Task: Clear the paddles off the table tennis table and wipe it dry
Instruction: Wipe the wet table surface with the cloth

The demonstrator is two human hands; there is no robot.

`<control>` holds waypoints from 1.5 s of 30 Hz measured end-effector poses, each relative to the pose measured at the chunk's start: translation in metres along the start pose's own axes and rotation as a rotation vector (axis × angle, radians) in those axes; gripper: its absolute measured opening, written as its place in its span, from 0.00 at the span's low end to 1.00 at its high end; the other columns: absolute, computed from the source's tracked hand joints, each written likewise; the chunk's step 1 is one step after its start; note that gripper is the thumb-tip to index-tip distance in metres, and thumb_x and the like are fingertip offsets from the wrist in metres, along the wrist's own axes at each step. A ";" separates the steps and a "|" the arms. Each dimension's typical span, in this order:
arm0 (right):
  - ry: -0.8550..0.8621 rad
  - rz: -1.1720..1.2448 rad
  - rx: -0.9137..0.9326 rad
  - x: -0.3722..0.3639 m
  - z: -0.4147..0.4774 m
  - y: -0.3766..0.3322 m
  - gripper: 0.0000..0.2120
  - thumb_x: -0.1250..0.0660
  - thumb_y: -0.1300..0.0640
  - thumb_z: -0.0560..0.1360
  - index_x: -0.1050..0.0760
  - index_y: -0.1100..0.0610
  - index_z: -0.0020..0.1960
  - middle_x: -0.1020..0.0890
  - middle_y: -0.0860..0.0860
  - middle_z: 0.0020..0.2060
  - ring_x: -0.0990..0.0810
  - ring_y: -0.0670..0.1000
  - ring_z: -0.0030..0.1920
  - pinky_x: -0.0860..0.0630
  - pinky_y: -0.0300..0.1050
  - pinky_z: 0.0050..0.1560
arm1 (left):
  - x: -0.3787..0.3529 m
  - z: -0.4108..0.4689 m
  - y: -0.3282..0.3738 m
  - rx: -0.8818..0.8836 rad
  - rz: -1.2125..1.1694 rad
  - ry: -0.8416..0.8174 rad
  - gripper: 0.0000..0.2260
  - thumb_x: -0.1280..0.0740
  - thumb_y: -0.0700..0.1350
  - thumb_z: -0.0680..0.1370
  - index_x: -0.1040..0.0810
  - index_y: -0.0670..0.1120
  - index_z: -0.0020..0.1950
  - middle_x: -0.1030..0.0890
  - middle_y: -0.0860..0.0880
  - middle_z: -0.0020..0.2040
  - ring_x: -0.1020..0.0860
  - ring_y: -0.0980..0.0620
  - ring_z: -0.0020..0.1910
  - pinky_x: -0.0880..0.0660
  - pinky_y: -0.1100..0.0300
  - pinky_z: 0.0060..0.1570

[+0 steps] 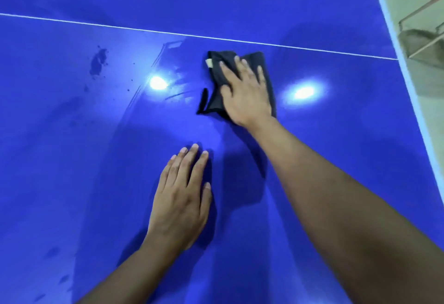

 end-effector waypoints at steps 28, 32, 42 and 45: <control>0.059 0.041 -0.475 0.071 -0.180 0.309 0.28 0.48 0.46 0.82 0.43 0.45 0.82 0.43 0.52 0.82 0.48 0.51 0.82 0.58 0.57 0.81 | -0.035 -0.032 0.056 0.001 0.107 0.016 0.26 0.47 0.50 0.81 0.36 0.46 0.79 0.38 0.44 0.79 0.40 0.39 0.79 0.43 0.41 0.77; 0.063 0.018 -0.518 0.074 -0.184 0.318 0.28 0.50 0.48 0.82 0.44 0.45 0.82 0.44 0.53 0.82 0.49 0.52 0.82 0.58 0.57 0.81 | -0.035 -0.030 0.064 -0.015 0.097 0.037 0.25 0.46 0.49 0.81 0.35 0.44 0.78 0.37 0.42 0.79 0.40 0.39 0.78 0.43 0.42 0.77; 0.086 0.022 -0.346 0.045 -0.176 0.193 0.28 0.47 0.52 0.82 0.41 0.50 0.82 0.43 0.57 0.82 0.46 0.56 0.81 0.55 0.57 0.81 | -0.017 -0.088 0.051 0.073 0.027 0.074 0.23 0.45 0.48 0.82 0.33 0.42 0.76 0.32 0.43 0.76 0.36 0.41 0.76 0.38 0.44 0.74; 0.055 -0.003 -0.231 0.027 -0.173 0.102 0.27 0.46 0.51 0.83 0.42 0.50 0.82 0.44 0.56 0.82 0.46 0.55 0.82 0.55 0.56 0.81 | -0.009 -0.137 0.036 0.073 0.026 0.038 0.24 0.46 0.49 0.82 0.32 0.41 0.76 0.33 0.43 0.77 0.36 0.40 0.76 0.38 0.43 0.74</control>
Point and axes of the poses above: each hand's wrist, its own z-axis towards the middle knuckle, its own x-axis out of the back of the hand, y = z × x, the point moved 1 cm from there along z, towards the middle knuckle
